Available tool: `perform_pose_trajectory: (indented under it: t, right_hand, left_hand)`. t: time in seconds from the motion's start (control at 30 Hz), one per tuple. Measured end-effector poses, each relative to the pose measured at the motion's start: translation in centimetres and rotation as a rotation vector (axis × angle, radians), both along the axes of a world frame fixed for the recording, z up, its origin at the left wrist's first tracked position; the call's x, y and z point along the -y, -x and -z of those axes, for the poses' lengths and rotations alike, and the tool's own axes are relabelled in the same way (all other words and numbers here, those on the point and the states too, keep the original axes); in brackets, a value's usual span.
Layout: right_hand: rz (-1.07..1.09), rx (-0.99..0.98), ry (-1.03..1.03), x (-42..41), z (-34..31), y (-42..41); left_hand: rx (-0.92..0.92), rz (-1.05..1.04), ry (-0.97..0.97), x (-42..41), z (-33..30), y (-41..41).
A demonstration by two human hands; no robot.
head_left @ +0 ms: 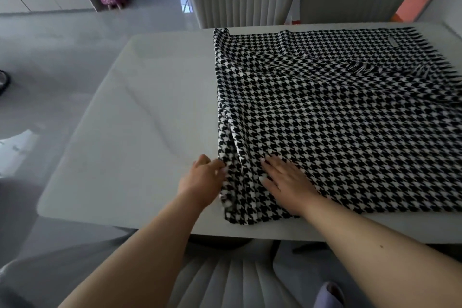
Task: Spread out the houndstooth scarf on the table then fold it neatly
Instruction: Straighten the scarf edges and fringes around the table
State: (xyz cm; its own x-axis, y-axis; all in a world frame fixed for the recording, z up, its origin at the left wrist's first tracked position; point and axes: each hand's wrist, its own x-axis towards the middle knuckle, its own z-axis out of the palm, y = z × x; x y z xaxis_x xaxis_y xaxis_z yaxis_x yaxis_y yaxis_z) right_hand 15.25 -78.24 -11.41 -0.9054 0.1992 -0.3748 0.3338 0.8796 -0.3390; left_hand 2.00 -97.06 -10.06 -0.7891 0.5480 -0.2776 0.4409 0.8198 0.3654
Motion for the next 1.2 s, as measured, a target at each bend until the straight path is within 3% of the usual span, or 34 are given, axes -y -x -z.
perform_pose_trajectory:
  t: [0.1, 0.17, 0.23, 0.3, 0.37, 0.5, 0.6, 0.67, 0.73, 0.8, 0.93, 1.1, 1.2]
  right_hand:
    - [-0.069, -0.012, -0.097, 0.1, 0.9, -0.7]
    - [-0.074, -0.026, -0.128, 0.4, 1.1, -0.8]
    - [-0.077, -0.039, -0.152, 0.6, 1.2, -0.8]
    - [-0.076, -0.052, -0.151, 0.4, 1.6, -0.9]
    - [-0.08, -0.061, -0.147, 0.1, 1.9, -0.9]
    - [-0.071, -0.081, -0.127, -0.1, 2.3, -0.8]
    - [-0.062, -0.093, -0.132, 0.0, 2.3, -0.8]
    - [-0.056, -0.106, -0.13, 0.0, 2.3, -0.8]
    - [-0.047, -0.111, -0.122, -0.1, 2.3, -0.7]
    - [-0.037, -0.115, -0.104, -0.2, 2.3, -0.7]
    - [-0.035, -0.12, -0.095, -0.2, 2.4, -0.7]
    - [-0.022, -0.133, -0.088, -0.3, 2.5, -0.7]
    - [-0.021, -0.127, -0.09, -0.3, 2.4, -0.6]
  left_hand:
    - [-0.024, -0.223, 0.025, 1.8, -0.3, 1.6]
    - [-0.075, -0.244, -0.123, 2.0, -0.5, 1.5]
    - [-0.045, -0.067, -0.251, 1.3, -0.9, 0.5]
    - [-0.04, 0.16, -0.158, 0.2, -0.6, -1.0]
    - [-0.065, 0.206, -0.052, -0.1, 0.2, -1.4]
    - [0.016, -0.137, -0.058, 1.7, 0.3, 0.6]
    - [-0.081, -0.255, -0.173, 2.3, -0.7, 1.2]
    - [-0.033, -0.097, -0.281, 1.2, -1.4, 0.1]
    - [0.007, 0.099, -0.198, -0.3, -0.8, -1.2]
    - [0.003, 0.127, -0.101, -0.7, -0.2, -1.3]
    - [-0.022, -0.008, -0.032, 1.0, 0.1, 0.2]
    - [0.036, -0.179, -0.091, 0.9, -0.3, 0.8]
    - [0.206, -0.348, -0.303, 1.6, -0.2, 1.5]
